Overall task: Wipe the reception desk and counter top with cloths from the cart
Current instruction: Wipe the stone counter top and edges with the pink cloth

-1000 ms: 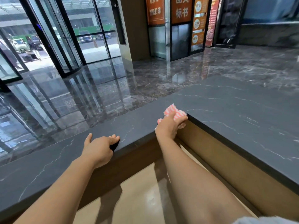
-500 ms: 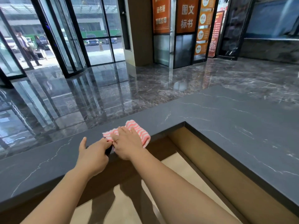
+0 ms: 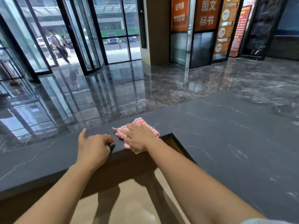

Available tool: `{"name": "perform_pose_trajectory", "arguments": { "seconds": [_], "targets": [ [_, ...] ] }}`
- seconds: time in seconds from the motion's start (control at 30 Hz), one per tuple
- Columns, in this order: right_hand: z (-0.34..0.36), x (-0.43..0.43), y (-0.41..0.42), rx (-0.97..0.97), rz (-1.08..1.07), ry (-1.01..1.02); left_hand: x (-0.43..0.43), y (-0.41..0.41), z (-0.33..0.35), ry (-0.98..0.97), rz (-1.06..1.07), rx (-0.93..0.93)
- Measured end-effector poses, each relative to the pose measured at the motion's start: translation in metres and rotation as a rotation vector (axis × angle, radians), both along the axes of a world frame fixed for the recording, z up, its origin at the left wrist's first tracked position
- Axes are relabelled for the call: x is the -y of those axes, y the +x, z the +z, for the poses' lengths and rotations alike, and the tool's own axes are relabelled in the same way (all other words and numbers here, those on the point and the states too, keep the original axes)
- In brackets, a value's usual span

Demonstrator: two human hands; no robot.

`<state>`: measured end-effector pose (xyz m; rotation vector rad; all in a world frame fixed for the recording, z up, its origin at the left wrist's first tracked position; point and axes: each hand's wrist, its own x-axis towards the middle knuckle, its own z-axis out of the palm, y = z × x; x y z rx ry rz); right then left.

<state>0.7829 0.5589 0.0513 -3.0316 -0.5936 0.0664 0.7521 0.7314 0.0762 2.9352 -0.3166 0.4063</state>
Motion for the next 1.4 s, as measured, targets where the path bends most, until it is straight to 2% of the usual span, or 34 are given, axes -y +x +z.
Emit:
{"name": "perform_pose_trajectory", "arguments": {
  "seconds": [0.13,0.3,0.4,0.53,0.77,1.13,1.4],
  "targets": [
    [0.003,0.087,0.011,-0.048,-0.092,-0.071,0.055,-0.007,0.002,-0.038,-0.056,-0.033],
    [-0.008,0.193,0.022,-0.05,-0.313,0.025,0.116,-0.014,0.004,-0.052,-0.115,-0.068],
    [-0.013,0.224,0.024,-0.017,-0.374,0.044,0.143,-0.022,0.004,-0.066,-0.113,-0.075],
    [-0.009,0.212,0.017,-0.051,-0.414,0.056,0.159,-0.036,-0.002,-0.112,-0.067,-0.073],
    [-0.005,0.14,0.003,-0.079,-0.122,0.138,0.16,-0.055,-0.008,-0.128,0.052,-0.054],
    [-0.009,0.143,0.01,-0.091,-0.025,0.107,0.163,-0.051,-0.014,-0.216,0.055,-0.036],
    [-0.025,0.15,0.054,-0.051,0.076,-0.071,0.178,-0.05,-0.018,-0.213,0.077,-0.059]
  ]
}}
